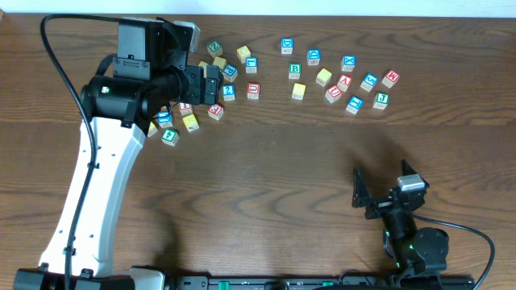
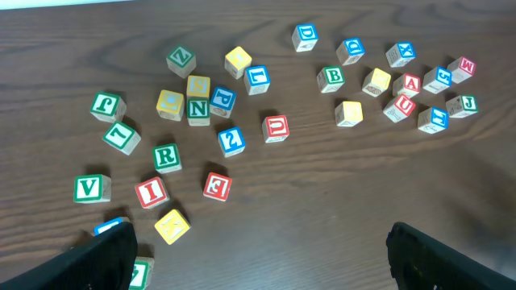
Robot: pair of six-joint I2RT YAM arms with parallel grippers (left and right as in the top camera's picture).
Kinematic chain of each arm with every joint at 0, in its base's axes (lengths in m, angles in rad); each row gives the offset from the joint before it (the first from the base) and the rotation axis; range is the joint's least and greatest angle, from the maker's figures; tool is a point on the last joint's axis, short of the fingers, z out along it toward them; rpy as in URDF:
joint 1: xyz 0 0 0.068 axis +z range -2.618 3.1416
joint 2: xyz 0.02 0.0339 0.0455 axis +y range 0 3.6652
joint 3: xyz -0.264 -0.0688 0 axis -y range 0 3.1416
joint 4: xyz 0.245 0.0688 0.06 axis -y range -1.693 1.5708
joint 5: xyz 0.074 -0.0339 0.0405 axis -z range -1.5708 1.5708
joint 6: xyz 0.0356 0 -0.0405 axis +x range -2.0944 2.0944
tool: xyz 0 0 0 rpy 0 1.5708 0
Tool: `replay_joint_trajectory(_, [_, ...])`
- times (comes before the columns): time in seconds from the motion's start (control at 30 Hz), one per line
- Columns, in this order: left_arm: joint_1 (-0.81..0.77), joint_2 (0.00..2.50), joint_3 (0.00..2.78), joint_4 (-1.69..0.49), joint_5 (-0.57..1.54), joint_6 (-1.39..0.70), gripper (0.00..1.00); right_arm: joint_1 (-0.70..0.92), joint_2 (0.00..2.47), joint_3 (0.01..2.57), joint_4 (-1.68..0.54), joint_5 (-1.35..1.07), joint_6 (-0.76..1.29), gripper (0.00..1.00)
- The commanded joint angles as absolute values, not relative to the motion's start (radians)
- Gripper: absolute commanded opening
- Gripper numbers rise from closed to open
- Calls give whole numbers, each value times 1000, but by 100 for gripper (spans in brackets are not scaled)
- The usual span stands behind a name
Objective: Spell out AI2
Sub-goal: 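Move the right gripper forward toward the right cluster of blocks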
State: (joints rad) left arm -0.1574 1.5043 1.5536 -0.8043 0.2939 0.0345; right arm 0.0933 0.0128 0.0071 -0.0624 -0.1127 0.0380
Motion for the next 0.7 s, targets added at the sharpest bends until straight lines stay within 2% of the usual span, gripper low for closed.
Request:
replay_joint_trajectory(0.0, [-157,1503,1577,-802,306,48,98,99,11,18,-64,-205,67,99])
replay_joint_trajectory(0.3, [-157,1503,1577,-802,306,49,98,99,54,79,-74,-251,67,99])
replay_joint_trajectory(0.67, [-157,1503,1577,-763,302,49,98,99,418,374,-212,-267,65,99])
